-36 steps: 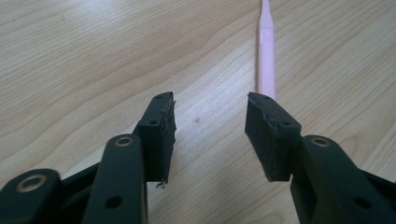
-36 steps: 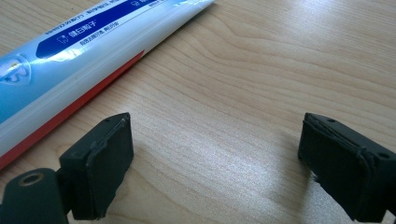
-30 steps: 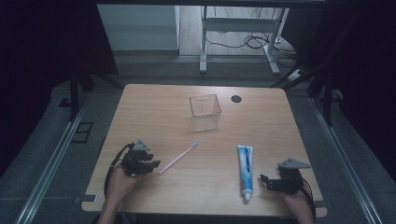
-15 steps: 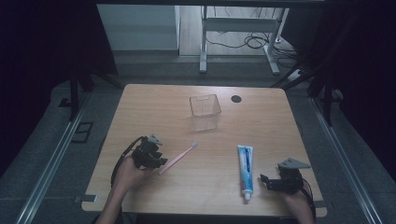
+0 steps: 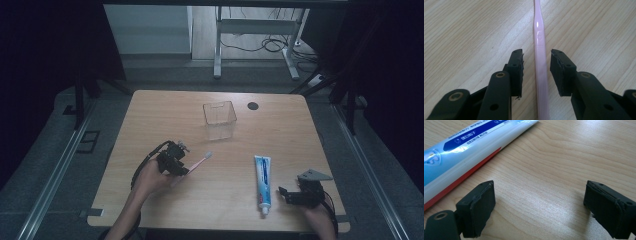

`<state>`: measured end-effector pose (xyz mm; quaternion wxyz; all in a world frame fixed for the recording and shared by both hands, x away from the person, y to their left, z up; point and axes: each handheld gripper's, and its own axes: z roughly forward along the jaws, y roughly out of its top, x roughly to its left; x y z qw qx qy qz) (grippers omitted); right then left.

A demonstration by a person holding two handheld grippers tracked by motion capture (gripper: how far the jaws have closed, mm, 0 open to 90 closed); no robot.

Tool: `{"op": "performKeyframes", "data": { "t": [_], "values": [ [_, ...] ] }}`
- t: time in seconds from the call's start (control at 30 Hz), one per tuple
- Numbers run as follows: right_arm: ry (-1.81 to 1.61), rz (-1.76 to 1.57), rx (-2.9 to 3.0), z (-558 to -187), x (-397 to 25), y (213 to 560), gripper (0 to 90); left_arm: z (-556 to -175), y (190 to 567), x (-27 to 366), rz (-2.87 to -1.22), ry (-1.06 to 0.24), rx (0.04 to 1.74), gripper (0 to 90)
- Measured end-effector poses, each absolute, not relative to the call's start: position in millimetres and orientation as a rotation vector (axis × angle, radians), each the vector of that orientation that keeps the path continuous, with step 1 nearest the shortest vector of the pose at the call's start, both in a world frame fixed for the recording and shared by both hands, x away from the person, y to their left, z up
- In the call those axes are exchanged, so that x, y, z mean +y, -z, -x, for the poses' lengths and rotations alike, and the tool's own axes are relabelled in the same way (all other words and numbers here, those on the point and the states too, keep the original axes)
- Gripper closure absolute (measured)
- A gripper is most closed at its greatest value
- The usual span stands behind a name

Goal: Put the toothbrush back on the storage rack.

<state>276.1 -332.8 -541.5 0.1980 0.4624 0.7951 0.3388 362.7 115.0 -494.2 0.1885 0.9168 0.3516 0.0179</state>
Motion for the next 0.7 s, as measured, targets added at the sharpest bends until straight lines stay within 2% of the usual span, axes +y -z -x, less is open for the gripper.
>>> {"op": "performKeyframes", "data": {
  "t": [0.43,0.7],
  "values": [
    [-0.949,-1.294,2.225,-276,-333,542,10.1,-380,501,88,-2.729,0.006,0.995,66.8],
    [-0.949,-1.293,2.226,-276,-333,541,10.1,-386,501,84,-2.757,0.015,1.027,71.4]
  ]
}}
